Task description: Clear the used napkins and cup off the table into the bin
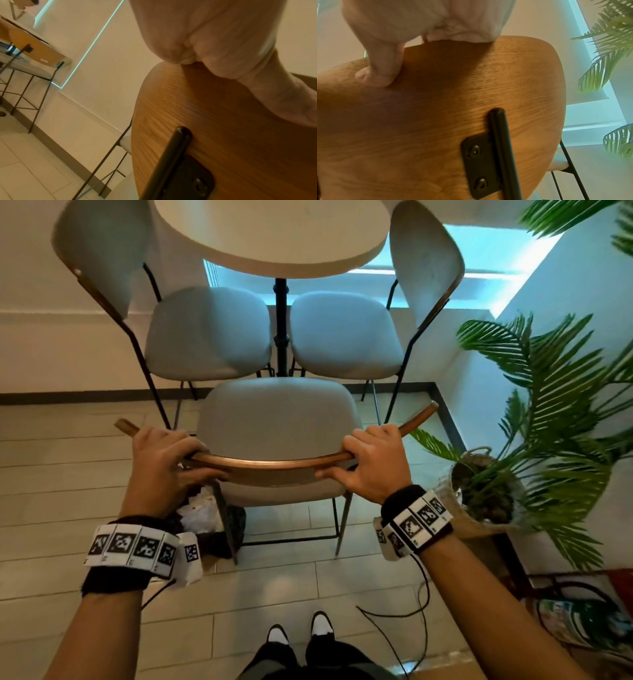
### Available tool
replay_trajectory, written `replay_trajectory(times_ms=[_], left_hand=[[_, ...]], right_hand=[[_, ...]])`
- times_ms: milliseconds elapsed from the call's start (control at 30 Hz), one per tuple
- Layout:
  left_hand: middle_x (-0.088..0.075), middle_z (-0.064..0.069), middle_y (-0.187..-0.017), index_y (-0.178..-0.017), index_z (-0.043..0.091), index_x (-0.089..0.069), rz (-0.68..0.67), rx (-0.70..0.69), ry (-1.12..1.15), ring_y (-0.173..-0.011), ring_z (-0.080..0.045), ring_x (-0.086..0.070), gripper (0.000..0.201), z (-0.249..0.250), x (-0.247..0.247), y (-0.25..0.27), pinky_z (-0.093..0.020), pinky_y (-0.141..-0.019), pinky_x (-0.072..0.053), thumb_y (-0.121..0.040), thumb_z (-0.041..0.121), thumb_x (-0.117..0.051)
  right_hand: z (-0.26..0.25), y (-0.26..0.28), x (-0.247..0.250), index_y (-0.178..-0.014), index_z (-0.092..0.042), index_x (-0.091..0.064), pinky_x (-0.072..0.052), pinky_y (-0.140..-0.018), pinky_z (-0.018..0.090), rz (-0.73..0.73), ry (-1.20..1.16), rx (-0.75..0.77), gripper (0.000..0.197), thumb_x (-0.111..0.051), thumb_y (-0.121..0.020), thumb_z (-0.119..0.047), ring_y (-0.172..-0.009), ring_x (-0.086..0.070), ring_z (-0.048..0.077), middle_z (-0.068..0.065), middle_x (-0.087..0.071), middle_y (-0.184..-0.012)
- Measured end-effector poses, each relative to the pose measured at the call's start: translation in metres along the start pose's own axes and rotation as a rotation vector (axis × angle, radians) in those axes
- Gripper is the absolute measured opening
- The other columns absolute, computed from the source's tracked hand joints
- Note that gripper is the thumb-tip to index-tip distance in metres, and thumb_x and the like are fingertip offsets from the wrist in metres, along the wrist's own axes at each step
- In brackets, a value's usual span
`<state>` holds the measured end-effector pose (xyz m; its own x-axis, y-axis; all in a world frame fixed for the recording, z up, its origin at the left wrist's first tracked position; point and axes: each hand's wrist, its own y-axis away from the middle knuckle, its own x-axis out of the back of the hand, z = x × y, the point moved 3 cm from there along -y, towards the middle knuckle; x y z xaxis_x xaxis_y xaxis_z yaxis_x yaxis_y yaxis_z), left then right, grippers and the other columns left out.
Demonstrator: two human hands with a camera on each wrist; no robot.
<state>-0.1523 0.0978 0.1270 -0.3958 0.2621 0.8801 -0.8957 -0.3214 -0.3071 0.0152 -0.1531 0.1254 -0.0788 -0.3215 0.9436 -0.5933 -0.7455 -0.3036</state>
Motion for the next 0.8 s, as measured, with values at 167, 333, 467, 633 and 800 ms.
replay_trajectory(times_ms=[167, 333, 467, 633, 800], left_hand=[[-0.057, 0.001, -0.076, -0.077, 0.024, -0.061, -0.038, 0.0, -0.028, -0.081, -0.013, -0.037, 0.045, 0.003, -0.004, -0.006, -0.028, -0.076, -0.015, -0.063, 0.065, -0.051], [-0.053, 0.005, -0.078, -0.078, 0.025, -0.059, -0.042, 0.009, -0.028, -0.082, -0.007, -0.031, 0.045, 0.001, -0.004, -0.006, -0.027, -0.077, -0.015, -0.064, 0.067, -0.05], [-0.052, 0.004, -0.078, -0.078, 0.022, -0.06, -0.028, 0.025, -0.012, -0.084, -0.009, -0.032, 0.044, 0.005, -0.004, -0.005, -0.028, -0.08, -0.014, -0.062, 0.063, -0.057], [-0.058, -0.003, -0.085, -0.083, 0.021, -0.061, -0.066, 0.038, -0.028, -0.088, -0.016, -0.039, 0.047, 0.008, -0.004, 0.0, -0.031, -0.086, -0.017, -0.064, 0.063, -0.057], [-0.04, -0.01, -0.14, -0.127, 0.028, -0.045, 0.002, 0.037, -0.01, -0.136, -0.027, -0.022, 0.078, 0.014, 0.029, -0.015, -0.05, -0.113, -0.012, -0.06, 0.068, -0.054]], right_hand=[[0.008, -0.003, -0.003, -0.068, -0.022, -0.054, -0.036, -0.077, 0.035, -0.008, -0.016, 0.012, 0.054, -0.05, -0.072, -0.076, -0.07, -0.052, 0.017, -0.004, -0.061, -0.068], [0.007, -0.003, -0.002, -0.068, -0.022, -0.054, -0.037, -0.077, 0.035, -0.012, -0.006, 0.002, 0.052, -0.051, -0.073, -0.074, -0.071, -0.052, 0.018, -0.003, -0.061, -0.069], [0.006, -0.002, -0.001, -0.069, -0.022, -0.054, -0.035, -0.078, 0.035, -0.037, -0.023, -0.014, 0.053, -0.048, -0.073, -0.074, -0.072, -0.05, 0.017, -0.003, -0.061, -0.07], [0.005, 0.002, 0.001, -0.071, -0.022, -0.055, -0.034, -0.078, 0.035, -0.049, -0.009, -0.013, 0.052, -0.047, -0.074, -0.073, -0.073, -0.05, 0.017, -0.003, -0.061, -0.071], [0.003, -0.025, 0.036, -0.1, -0.028, -0.06, -0.034, -0.096, 0.033, -0.058, -0.232, -0.021, 0.059, -0.044, -0.072, -0.077, -0.102, -0.05, 0.011, -0.004, -0.063, -0.103]])
